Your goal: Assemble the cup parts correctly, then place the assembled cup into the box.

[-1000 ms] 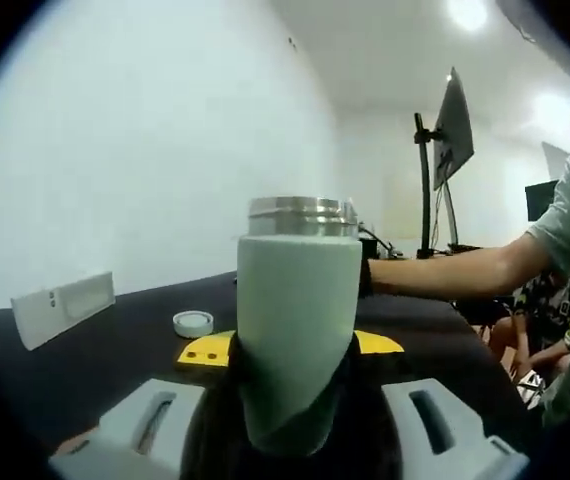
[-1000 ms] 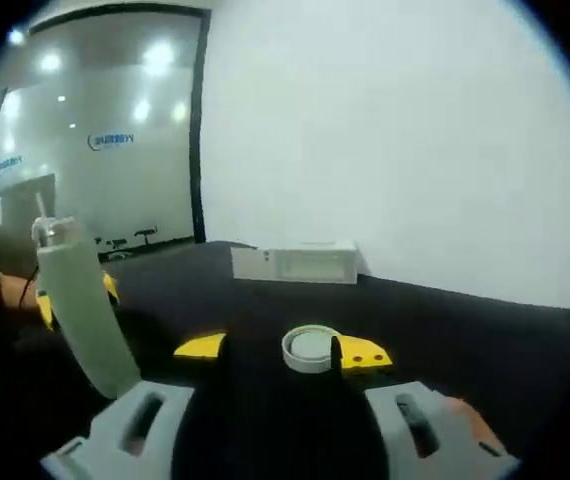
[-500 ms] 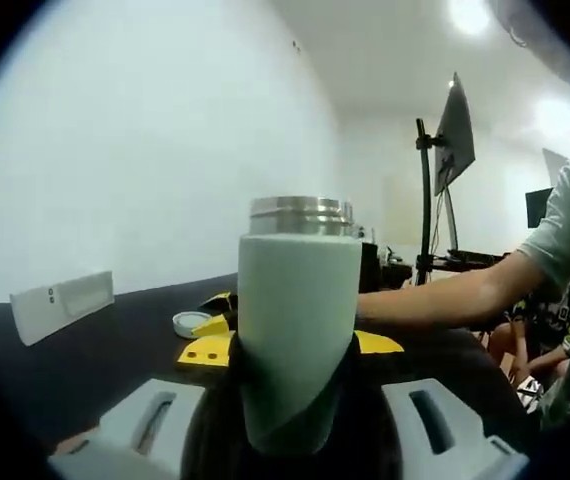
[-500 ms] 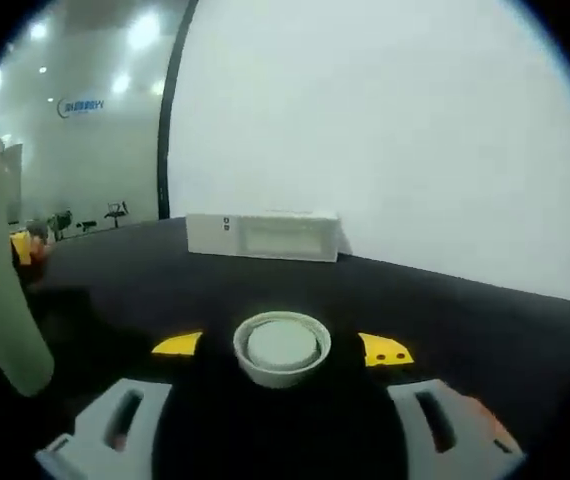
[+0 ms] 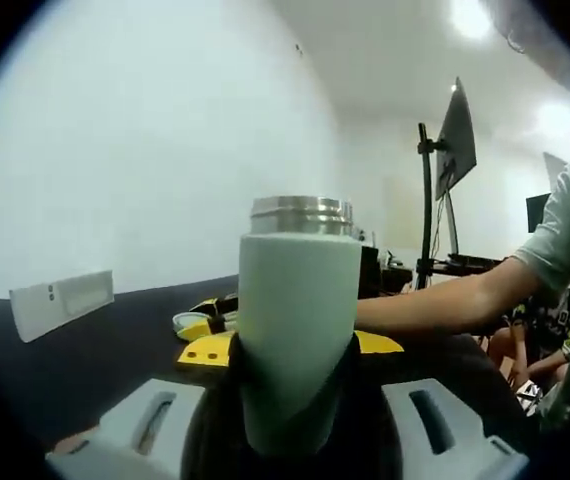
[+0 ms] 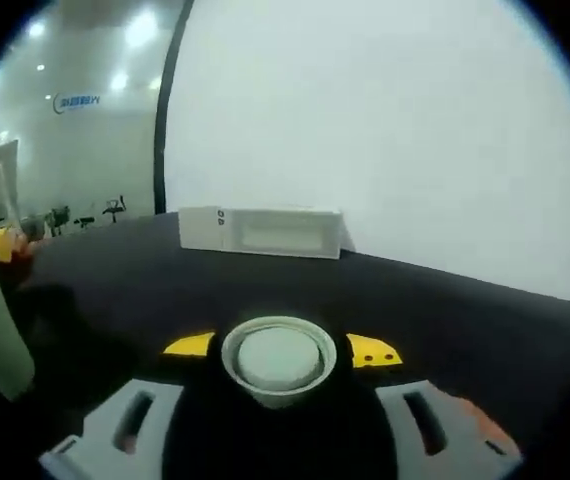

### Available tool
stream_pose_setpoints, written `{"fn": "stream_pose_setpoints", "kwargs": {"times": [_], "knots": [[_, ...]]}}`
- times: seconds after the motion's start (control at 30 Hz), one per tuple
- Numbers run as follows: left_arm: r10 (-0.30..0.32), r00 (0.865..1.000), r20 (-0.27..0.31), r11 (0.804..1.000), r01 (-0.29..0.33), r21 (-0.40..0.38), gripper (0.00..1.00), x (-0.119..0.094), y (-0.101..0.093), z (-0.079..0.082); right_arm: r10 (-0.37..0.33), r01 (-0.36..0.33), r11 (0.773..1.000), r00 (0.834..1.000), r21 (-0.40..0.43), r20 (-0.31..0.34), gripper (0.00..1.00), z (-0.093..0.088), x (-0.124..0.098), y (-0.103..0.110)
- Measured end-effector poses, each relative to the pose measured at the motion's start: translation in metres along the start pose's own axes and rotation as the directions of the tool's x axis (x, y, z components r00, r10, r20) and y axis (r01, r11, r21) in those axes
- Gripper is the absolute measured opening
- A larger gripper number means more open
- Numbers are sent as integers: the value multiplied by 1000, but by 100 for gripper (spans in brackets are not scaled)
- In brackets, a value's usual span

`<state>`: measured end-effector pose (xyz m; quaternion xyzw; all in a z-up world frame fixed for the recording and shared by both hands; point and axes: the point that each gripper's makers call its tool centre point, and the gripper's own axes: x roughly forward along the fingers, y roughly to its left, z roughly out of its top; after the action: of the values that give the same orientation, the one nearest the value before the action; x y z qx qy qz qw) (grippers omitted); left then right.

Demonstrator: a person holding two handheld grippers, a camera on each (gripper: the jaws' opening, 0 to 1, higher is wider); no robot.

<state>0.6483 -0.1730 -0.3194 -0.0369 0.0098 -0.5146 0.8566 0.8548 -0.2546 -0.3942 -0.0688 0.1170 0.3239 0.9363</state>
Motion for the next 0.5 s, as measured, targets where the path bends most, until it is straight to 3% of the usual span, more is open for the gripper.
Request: {"fn": "stream_pose_setpoints", "kwargs": {"times": [0.1, 0.5], "knots": [[-1, 1000, 2, 1000, 1, 0, 39, 0, 0, 0, 4, -4, 1000, 1000, -6, -1, 42, 0, -1, 6], [-16, 1000, -3, 1000, 16, -16, 41, 1, 0, -1, 8, -7, 1000, 1000, -16, 14, 41, 9, -12, 10]]}}
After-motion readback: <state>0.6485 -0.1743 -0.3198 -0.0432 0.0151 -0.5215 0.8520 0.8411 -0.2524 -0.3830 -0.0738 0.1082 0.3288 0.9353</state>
